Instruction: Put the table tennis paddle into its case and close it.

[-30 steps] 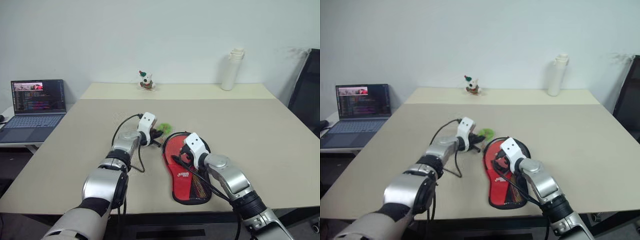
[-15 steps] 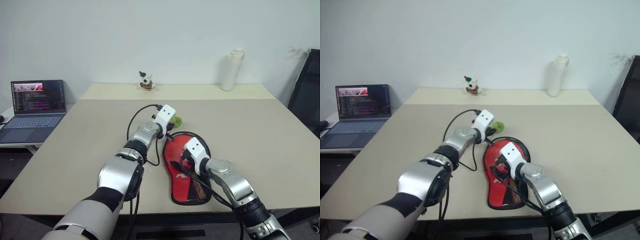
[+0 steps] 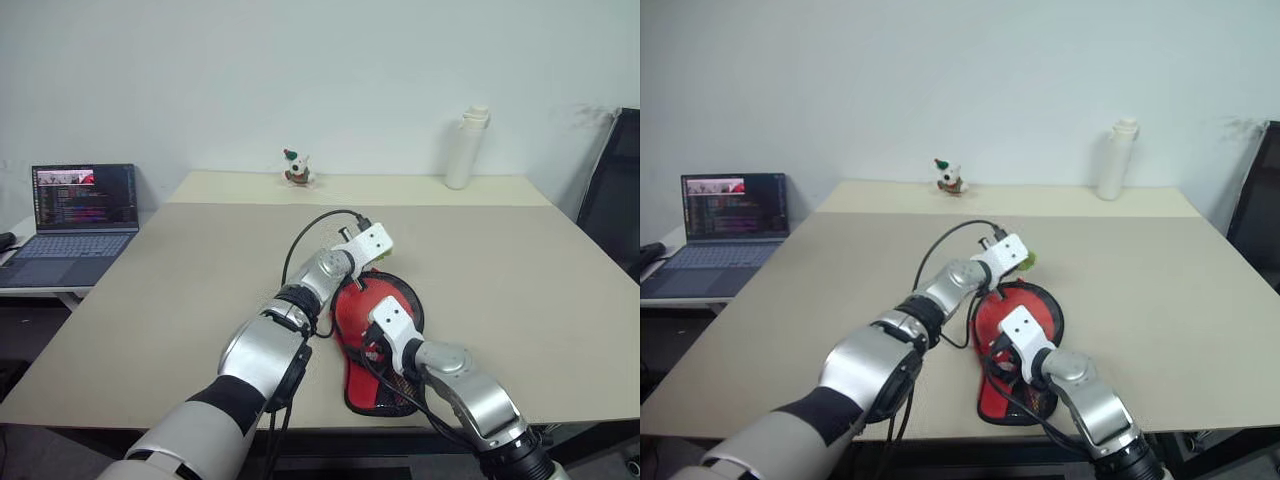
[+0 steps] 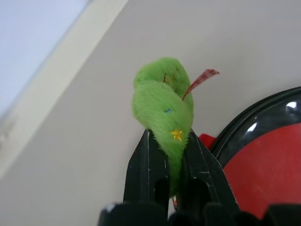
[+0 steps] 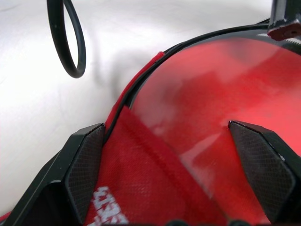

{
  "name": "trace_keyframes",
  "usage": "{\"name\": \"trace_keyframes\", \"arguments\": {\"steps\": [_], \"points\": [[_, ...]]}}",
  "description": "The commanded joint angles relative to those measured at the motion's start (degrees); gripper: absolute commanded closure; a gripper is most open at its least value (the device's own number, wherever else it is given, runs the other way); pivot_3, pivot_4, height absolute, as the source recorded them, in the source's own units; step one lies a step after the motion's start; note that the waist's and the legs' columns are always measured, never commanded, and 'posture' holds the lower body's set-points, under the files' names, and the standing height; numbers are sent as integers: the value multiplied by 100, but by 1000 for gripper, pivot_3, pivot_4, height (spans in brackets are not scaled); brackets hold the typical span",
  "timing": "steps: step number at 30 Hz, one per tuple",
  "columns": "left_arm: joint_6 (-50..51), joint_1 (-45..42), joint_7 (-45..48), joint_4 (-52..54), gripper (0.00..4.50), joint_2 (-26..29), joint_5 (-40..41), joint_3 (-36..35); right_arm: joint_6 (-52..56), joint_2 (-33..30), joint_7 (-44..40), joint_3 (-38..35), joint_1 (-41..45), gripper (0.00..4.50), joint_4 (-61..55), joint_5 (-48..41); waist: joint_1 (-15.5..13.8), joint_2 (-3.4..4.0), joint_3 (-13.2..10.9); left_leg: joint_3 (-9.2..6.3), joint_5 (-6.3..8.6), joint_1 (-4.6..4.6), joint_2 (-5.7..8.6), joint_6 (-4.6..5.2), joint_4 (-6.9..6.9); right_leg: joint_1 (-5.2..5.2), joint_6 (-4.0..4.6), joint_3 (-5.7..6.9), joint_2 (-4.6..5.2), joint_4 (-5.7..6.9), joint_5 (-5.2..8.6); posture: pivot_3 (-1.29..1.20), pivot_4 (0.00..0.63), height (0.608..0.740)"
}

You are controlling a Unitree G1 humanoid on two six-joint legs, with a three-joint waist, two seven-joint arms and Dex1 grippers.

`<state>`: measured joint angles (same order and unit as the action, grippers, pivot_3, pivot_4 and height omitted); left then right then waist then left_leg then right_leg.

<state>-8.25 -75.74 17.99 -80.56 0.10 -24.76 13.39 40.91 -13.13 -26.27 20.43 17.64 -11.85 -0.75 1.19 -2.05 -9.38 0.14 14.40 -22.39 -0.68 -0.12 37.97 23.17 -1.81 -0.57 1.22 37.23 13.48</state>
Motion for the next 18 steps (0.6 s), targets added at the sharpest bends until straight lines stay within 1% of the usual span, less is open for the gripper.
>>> {"name": "trace_keyframes", "arguments": {"steps": [1,7,9,12,18], "points": [[-428,-513,-230,203,4485,-202,-147,114,852,-30,-109,570,-669,0,484,-42,-7,0,5,0,0,-2,0,0,0,0,0,-2,0,-3,0,0,150,740],[-686,-617,-313,190,4485,-452,-411,334,990,-78,-19,579,-961,0,181,-61,-23,3,10,3,5,-15,3,-5,-7,5,-4,-7,2,-24,1,0,150,740],[-903,-593,-260,194,4485,-652,-553,501,1024,-106,9,588,-1069,0,81,-68,-38,4,11,1,6,-18,4,-5,-8,6,-5,-5,2,-25,1,0,150,740],[-1082,-543,-213,189,4485,-795,-665,654,1066,-96,48,580,-1108,0,17,-68,-84,5,13,3,6,-20,5,-5,-7,6,-6,-3,2,-27,2,0,150,740],[-1184,-507,-151,188,4485,-968,-639,650,1074,-108,97,565,-1126,0,-11,-80,-103,12,17,3,6,-19,4,-5,-6,6,-6,0,2,-27,3,0,150,740]]}}
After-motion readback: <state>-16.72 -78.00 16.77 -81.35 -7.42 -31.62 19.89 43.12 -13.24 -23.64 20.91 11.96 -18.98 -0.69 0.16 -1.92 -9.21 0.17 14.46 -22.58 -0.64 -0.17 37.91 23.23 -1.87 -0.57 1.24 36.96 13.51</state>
